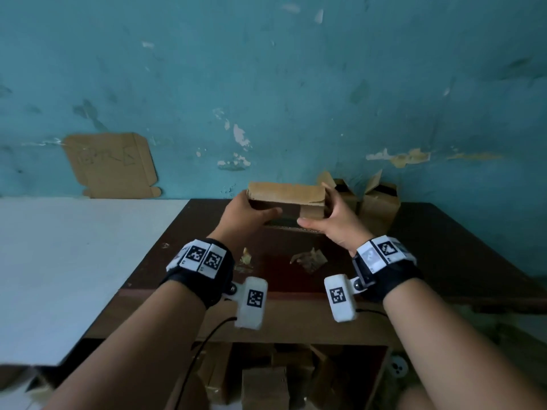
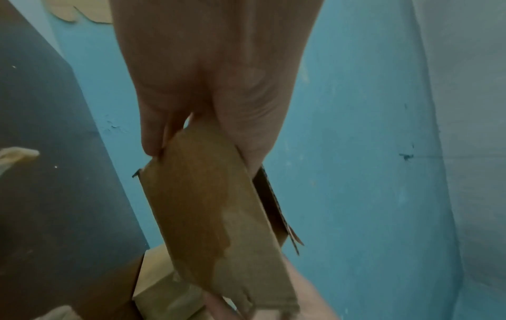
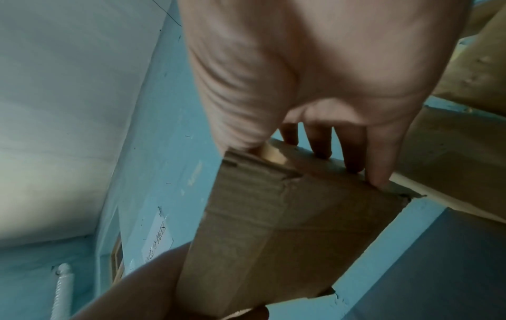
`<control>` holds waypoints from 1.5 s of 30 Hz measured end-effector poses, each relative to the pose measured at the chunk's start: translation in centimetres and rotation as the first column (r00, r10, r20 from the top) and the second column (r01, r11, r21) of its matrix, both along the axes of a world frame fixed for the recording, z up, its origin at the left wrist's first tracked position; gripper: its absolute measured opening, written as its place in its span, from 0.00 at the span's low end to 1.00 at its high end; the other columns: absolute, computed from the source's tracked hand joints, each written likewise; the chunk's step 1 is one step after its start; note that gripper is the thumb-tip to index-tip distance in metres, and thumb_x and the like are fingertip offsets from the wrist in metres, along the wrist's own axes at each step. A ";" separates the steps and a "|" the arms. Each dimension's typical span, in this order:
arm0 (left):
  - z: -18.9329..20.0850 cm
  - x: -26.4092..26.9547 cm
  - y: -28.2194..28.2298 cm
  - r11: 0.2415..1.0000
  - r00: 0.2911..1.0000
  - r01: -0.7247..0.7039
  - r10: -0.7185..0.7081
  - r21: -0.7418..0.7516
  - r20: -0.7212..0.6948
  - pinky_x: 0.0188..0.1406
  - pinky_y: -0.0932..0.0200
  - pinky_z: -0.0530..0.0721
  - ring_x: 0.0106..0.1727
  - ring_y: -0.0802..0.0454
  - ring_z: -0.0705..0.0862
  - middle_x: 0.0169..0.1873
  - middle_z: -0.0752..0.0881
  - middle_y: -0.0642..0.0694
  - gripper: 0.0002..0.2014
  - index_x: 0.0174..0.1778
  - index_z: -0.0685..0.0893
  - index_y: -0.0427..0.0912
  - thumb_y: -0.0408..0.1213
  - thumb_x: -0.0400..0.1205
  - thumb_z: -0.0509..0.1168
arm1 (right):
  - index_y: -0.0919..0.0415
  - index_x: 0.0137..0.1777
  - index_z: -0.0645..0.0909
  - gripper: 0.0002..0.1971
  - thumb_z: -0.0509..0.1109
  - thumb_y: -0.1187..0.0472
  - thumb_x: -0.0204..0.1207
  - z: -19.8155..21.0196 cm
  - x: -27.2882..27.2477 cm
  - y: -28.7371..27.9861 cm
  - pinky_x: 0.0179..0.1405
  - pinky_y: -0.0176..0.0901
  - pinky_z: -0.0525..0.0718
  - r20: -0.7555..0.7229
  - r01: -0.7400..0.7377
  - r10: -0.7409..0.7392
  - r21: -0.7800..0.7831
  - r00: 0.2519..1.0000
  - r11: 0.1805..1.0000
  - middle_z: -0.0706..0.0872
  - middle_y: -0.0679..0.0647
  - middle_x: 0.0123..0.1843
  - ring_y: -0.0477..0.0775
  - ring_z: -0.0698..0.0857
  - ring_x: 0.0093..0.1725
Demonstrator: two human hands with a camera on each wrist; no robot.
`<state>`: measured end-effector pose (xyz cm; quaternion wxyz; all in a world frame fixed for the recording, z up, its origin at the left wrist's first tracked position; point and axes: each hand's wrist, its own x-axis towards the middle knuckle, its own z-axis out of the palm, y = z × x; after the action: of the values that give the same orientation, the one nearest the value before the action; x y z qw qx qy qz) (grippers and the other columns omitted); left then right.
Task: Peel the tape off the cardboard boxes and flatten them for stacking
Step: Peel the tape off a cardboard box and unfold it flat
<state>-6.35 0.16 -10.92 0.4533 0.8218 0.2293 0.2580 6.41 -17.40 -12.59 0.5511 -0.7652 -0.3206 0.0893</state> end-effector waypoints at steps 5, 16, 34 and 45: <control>-0.5 0.0 -0.8 0.970 0.992 -0.126 0.126 0.208 0.013 0.43 0.53 0.86 0.48 0.49 0.89 0.45 0.90 0.50 0.22 0.55 0.84 0.46 0.56 0.72 0.76 | 0.48 0.86 0.61 0.52 0.87 0.49 0.67 -1.0 -1.5 0.1 0.75 0.46 0.74 -0.021 0.101 -0.100 0.041 0.995 0.994 0.75 0.49 0.79 0.53 0.75 0.78; -4.2 0.6 -0.8 0.918 0.965 -0.233 0.179 0.321 0.191 0.41 0.57 0.77 0.43 0.53 0.82 0.46 0.81 0.52 0.10 0.44 0.82 0.53 0.50 0.75 0.75 | 0.52 0.85 0.68 0.44 0.84 0.50 0.71 -3.8 -1.6 1.6 0.75 0.51 0.80 0.123 0.244 -0.259 0.126 0.958 0.962 0.79 0.50 0.78 0.51 0.78 0.77; -3.6 0.8 0.3 0.930 0.964 -0.256 0.225 0.263 0.143 0.30 0.59 0.82 0.34 0.55 0.87 0.28 0.87 0.52 0.15 0.32 0.86 0.45 0.54 0.70 0.75 | 0.54 0.84 0.70 0.44 0.84 0.47 0.69 -2.6 -1.3 2.7 0.71 0.46 0.81 0.166 0.307 -0.306 0.021 0.937 0.951 0.83 0.49 0.75 0.50 0.82 0.72; -3.8 -0.3 -0.1 0.931 0.963 -0.247 0.205 0.270 0.173 0.35 0.69 0.77 0.42 0.60 0.87 0.38 0.89 0.56 0.13 0.44 0.86 0.49 0.51 0.70 0.78 | 0.51 0.82 0.73 0.39 0.81 0.46 0.71 -3.3 -2.5 1.9 0.66 0.42 0.83 0.242 0.354 -0.355 0.052 0.903 0.934 0.86 0.48 0.70 0.49 0.84 0.68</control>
<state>-6.66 0.03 -14.71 0.3107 0.8267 0.2496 0.3971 3.95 -15.47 -15.88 0.5164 -0.8138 -0.2428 -0.1097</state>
